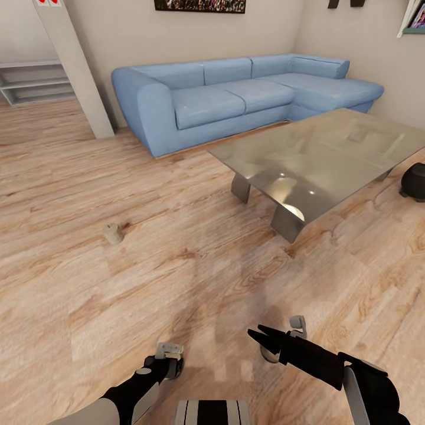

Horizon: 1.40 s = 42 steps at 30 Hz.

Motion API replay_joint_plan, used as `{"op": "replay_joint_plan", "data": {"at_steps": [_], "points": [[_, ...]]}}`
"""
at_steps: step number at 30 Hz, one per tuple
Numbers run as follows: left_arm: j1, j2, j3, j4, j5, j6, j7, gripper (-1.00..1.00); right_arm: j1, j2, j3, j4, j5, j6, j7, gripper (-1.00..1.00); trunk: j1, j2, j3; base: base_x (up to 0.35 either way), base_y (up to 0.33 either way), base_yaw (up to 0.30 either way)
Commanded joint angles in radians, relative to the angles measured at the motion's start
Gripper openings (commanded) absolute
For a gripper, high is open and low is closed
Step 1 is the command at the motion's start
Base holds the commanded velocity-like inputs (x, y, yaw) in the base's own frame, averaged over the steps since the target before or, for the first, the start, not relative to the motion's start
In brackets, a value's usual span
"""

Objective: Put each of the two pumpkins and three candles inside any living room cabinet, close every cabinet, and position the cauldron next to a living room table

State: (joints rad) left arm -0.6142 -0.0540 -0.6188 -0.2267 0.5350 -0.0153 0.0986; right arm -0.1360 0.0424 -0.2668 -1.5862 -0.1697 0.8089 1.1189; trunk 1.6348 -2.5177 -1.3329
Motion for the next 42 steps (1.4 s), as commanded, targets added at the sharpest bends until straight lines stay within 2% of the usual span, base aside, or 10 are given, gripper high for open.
{"op": "replay_joint_plan", "data": {"at_steps": [1, 14, 15, 42], "points": [[0.0, 0.0, -0.009, 0.0, 0.008, -0.002, 0.006, 1.0, -0.001, 0.001, -0.002, 0.0, -0.002, 0.006, 0.002, 1.0, 0.0, 0.0, -0.001, 0.0, 0.0, 0.0], [-0.001, 0.0, -0.009, 0.0, 0.007, -0.002, 0.006, 1.0, -0.001, 0.001, -0.002, 0.0, -0.002, 0.006, 0.002, 1.0, 0.0, 0.0, -0.001, 0.0, 0.0, 0.0], [-0.001, 0.0, -0.009, 0.0, 0.007, -0.001, 0.006, -1.0, -0.001, 0.001, -0.002, 0.0, -0.002, 0.006, 0.002, 1.0, 0.0, 0.0, -0.001, 0.0, 0.0, 0.0], [-0.001, 0.0, -0.008, 0.0, 0.007, 0.0, 0.006, -1.0, -0.001, 0.001, -0.002, 0.002, 0.004, 0.007, 0.002, 1.0, 0.0, 0.0, -0.001, 0.0, 0.0, 0.0]]}}
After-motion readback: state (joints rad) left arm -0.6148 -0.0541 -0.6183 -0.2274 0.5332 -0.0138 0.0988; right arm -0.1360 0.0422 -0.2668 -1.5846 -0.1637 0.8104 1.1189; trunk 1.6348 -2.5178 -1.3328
